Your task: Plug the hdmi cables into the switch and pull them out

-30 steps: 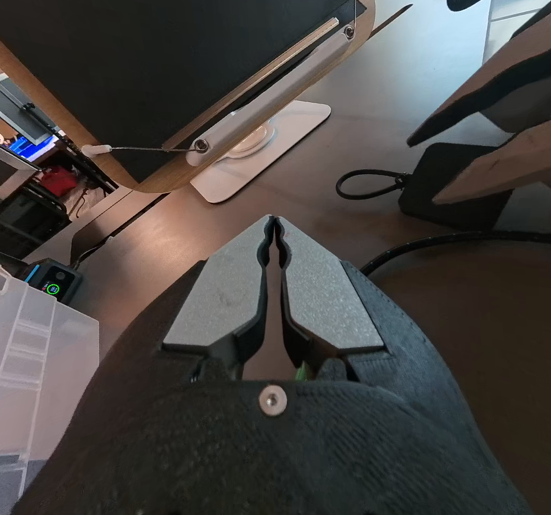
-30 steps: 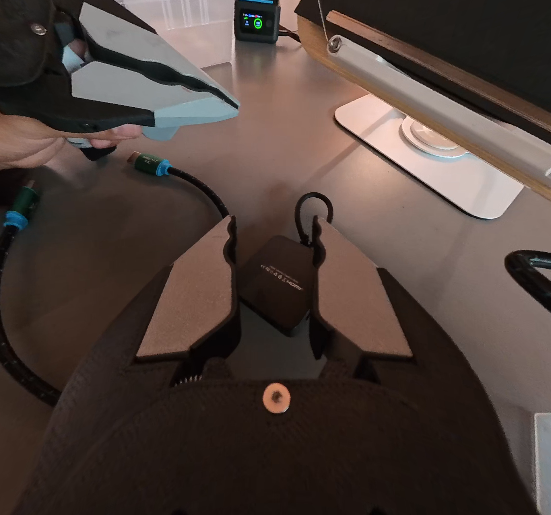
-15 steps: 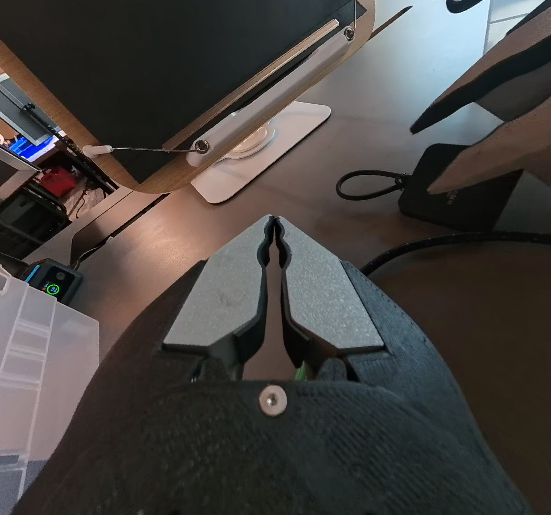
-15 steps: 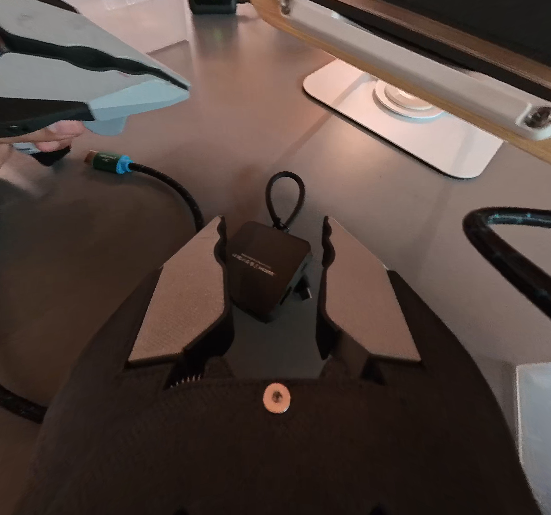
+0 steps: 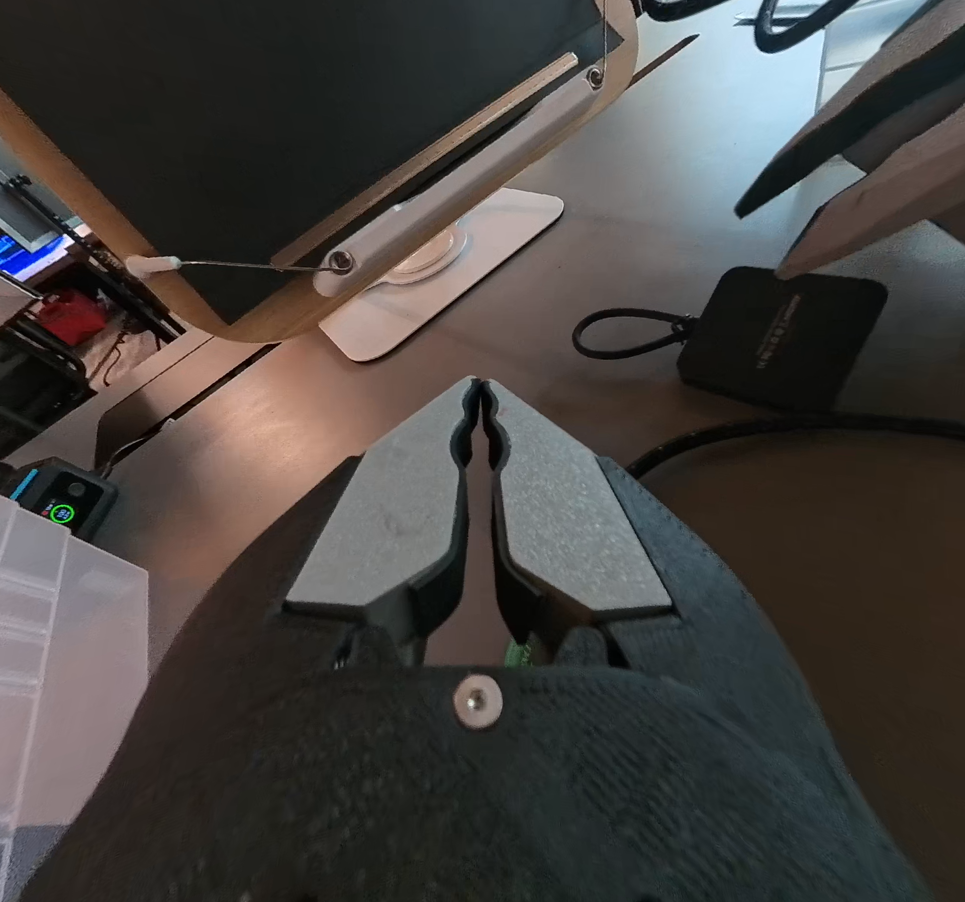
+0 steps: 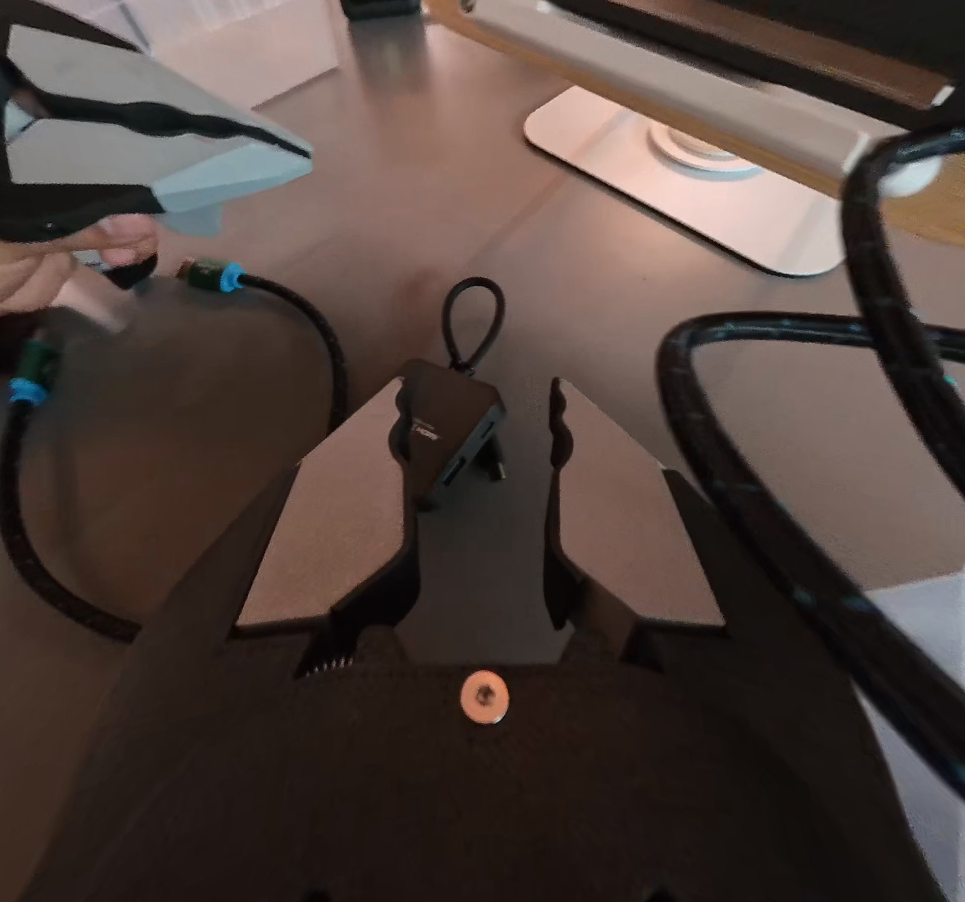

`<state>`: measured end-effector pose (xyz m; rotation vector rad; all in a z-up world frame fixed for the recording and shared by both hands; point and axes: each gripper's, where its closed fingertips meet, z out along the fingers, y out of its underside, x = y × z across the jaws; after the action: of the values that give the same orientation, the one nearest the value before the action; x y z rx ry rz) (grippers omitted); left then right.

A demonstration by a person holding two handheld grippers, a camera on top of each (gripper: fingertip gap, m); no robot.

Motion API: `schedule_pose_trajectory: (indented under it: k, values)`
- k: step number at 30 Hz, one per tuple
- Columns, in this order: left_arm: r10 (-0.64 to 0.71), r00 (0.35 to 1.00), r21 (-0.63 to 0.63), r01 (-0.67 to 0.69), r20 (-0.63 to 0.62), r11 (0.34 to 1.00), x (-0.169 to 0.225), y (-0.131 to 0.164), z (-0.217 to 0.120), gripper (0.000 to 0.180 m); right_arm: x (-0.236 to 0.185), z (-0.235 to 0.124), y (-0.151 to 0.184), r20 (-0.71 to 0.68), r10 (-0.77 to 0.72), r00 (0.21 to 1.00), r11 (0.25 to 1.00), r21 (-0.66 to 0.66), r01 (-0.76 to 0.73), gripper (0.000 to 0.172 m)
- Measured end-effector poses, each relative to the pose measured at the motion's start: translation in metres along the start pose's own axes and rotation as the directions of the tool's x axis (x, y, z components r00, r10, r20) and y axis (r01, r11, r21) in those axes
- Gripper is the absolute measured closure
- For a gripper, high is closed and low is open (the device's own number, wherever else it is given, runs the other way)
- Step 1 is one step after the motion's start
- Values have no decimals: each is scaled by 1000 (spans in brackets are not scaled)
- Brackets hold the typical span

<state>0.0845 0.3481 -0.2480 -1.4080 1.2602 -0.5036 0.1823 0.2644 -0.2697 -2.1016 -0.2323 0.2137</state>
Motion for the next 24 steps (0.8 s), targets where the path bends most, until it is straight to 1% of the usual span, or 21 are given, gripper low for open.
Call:
schedule_pose_trajectory:
  k: [1,4,6,8,10,13,14,15,18,20,22,24]
  values:
    - [-4,1000,1,4,0,1000,0,0,0,180,4,-1,0,-5,29,1000,1000,7,-29,120]
    - [-10,1000,2,10,-1,1000,-1,0,0,180,6,0,4,36,112,993,994,-4,-112,114]
    - [-6,1000,2,6,1,1000,-1,0,-1,180,10,2,12,31,176,984,984,-39,-175,104]
    - [-3,1000,0,3,0,1000,0,0,0,180,6,6,19,68,231,971,971,-81,-225,104]
    - [1,1000,-3,-1,0,1000,0,0,0,180,-1,7,23,101,242,965,967,-112,-231,107]
    - [9,1000,-5,-9,0,1000,1,0,0,180,-17,5,31,171,236,957,963,-173,-207,131]
    - [12,1000,-6,-12,0,1000,1,0,0,180,-17,5,31,173,234,957,964,-170,-205,132]
    - [16,1000,-6,-16,0,1000,2,0,1,180,-19,4,31,182,222,958,966,-175,-190,144]
    - [26,1000,-7,-27,-5,1000,4,0,1,180,-31,3,29,254,200,946,970,-185,-155,148]
    - [39,999,3,-39,-18,999,7,-1,1,180,-40,1,18,292,144,946,985,-138,-107,154]
    - [53,998,34,-52,-41,998,13,-7,-1,180,-43,-4,5,237,-9,972,998,-53,22,158]
    - [62,995,77,-56,-83,995,22,-14,-4,180,-41,-8,-4,124,-191,974,981,-10,193,162]
